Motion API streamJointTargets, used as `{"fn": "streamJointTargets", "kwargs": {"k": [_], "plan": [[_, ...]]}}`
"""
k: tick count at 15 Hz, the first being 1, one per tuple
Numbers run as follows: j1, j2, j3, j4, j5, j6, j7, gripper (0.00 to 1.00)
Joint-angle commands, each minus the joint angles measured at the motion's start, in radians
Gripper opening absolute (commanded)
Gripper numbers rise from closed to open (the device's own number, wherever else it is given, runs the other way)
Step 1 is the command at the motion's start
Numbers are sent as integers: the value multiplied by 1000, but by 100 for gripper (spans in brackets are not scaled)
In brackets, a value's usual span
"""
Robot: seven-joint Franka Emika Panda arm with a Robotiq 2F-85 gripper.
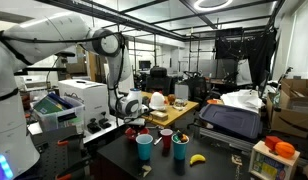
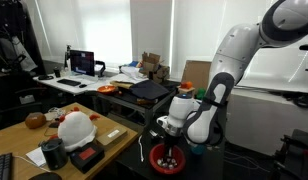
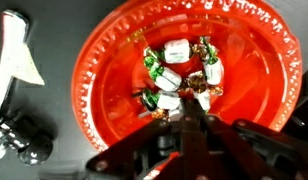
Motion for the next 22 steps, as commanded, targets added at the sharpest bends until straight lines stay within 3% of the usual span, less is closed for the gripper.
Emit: {"fn": "streamJointTargets", "kwargs": {"k": [1, 4, 5, 8, 14, 16, 22], "plan": [[18, -62, -24, -66, -21, 20, 37, 0], [17, -73, -23, -77, -21, 15, 35, 0], [25, -80, -28, -85, -21, 8, 39, 26], [59, -77, -62, -79, -30, -6, 42, 40], [199, -44, -202, -33, -79, -9, 68, 86], [212, -37, -209, -27, -93, -15, 68, 99], [189, -22, -176, -17, -114, -36, 46, 100]]}}
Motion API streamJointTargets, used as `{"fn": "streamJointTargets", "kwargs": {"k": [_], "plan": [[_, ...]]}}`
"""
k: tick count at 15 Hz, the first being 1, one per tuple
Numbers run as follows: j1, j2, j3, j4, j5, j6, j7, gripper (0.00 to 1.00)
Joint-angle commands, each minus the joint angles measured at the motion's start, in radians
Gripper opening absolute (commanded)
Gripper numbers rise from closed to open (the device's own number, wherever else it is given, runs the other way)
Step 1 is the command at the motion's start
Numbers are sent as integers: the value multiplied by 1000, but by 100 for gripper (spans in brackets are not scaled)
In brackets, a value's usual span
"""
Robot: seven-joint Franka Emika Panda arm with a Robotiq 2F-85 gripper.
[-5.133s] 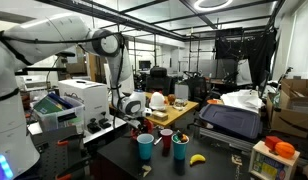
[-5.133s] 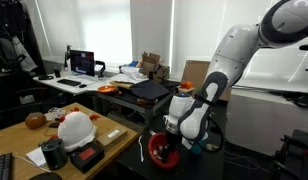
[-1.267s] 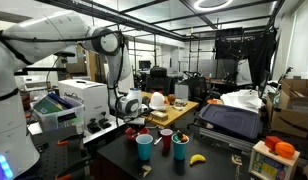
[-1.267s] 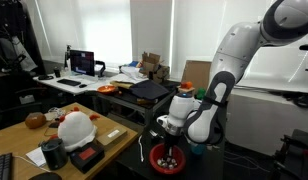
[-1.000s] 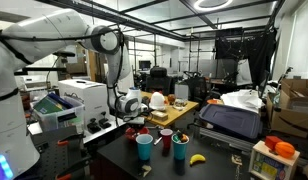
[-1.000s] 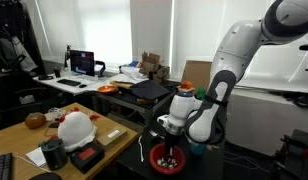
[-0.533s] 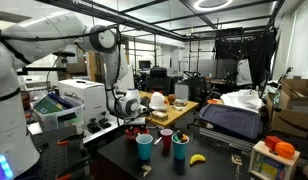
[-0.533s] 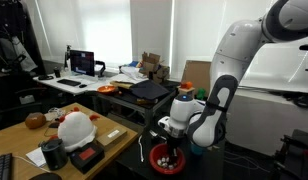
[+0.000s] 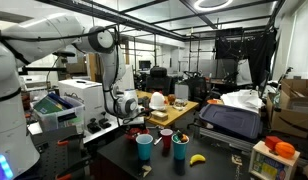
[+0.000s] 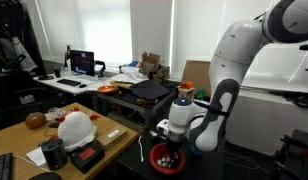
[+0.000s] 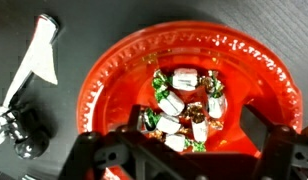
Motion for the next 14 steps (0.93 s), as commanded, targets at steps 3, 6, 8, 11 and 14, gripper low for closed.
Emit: {"fn": "streamJointTargets", "kwargs": {"k": [3, 6, 8, 11, 14], "plan": [[-16, 10, 10, 22, -21, -49, 13, 100], [-34, 16, 23, 28, -19, -70, 5, 100], [-60, 17, 48, 33, -18, -93, -9, 93], [-117, 20, 109, 40, -12, -139, -41, 72], [-169, 18, 162, 36, -7, -178, -75, 53]]}}
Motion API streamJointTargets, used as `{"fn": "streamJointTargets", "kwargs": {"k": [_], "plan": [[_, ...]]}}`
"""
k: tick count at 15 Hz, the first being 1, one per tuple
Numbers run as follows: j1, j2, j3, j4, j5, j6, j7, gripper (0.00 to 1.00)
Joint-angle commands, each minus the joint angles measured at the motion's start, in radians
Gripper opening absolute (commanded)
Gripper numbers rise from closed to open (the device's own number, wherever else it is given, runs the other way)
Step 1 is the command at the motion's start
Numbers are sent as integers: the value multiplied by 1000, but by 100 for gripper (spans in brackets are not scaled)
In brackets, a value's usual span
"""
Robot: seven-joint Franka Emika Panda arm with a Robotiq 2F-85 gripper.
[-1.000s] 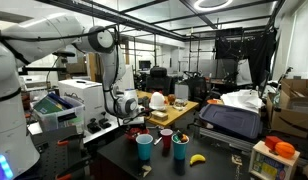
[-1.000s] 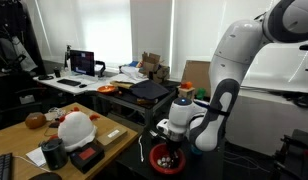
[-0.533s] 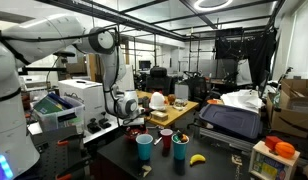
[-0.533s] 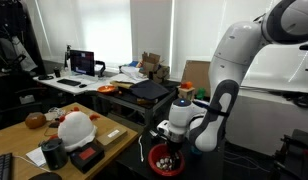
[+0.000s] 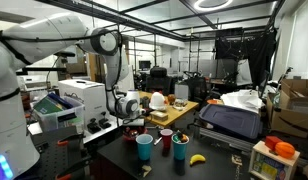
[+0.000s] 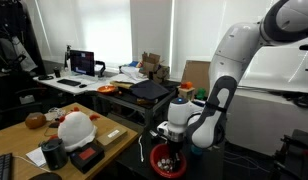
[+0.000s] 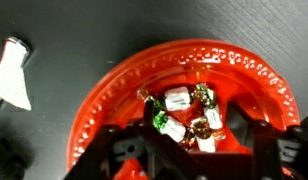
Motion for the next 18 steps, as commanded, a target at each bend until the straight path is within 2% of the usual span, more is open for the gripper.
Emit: {"fn": "streamJointTargets", "kwargs": {"k": [1, 7, 18], "plan": [[-68, 2, 69, 7, -5, -61, -58, 45], [-109, -5, 109, -4, -3, -75, -93, 0], [-136, -70, 103, -77, 10, -22, -59, 0]]}}
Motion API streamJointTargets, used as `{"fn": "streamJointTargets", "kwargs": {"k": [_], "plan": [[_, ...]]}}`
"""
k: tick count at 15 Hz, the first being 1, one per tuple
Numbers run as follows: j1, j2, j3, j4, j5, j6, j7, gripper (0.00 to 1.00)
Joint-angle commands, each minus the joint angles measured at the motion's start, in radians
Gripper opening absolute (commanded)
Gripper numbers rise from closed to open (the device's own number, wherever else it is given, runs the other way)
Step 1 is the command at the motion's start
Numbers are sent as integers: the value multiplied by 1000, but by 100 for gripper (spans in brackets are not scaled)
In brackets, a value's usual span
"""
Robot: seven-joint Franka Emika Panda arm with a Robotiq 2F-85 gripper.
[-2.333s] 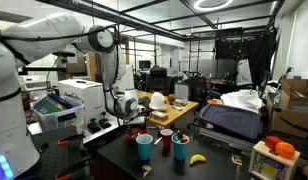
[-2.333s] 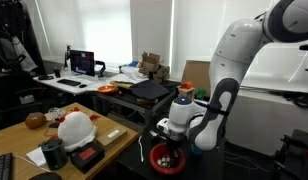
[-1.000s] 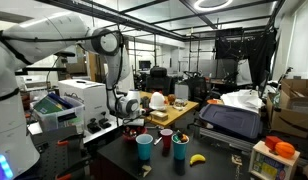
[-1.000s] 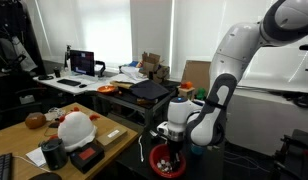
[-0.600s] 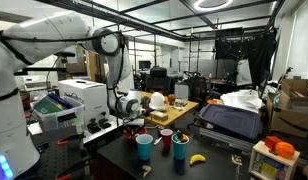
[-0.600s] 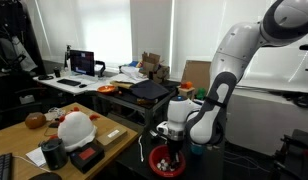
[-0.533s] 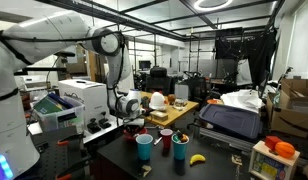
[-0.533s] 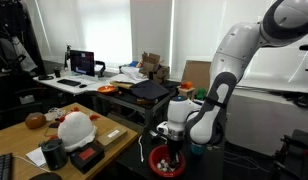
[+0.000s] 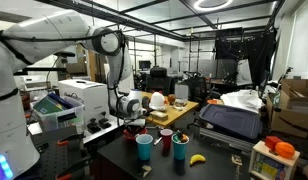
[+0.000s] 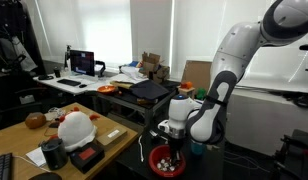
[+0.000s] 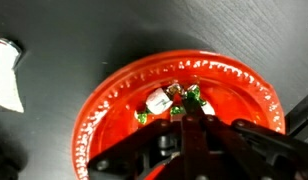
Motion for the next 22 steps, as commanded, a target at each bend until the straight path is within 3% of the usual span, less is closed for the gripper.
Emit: {"fn": "streamJointTargets", "kwargs": {"k": [1, 7, 8, 10, 18, 19, 22], "plan": [[-34, -77, 15, -85, 13, 34, 15, 0], [-71, -148, 26, -162, 36, 111, 49, 0], [-69, -149, 25, -161, 36, 113, 51, 26], [-67, -140, 29, -149, 39, 104, 58, 34], [-43, -55, 67, -34, 44, 72, 45, 93], [-42, -41, 70, -18, 45, 65, 42, 99], [-45, -6, 80, 21, 48, 48, 38, 100]]}}
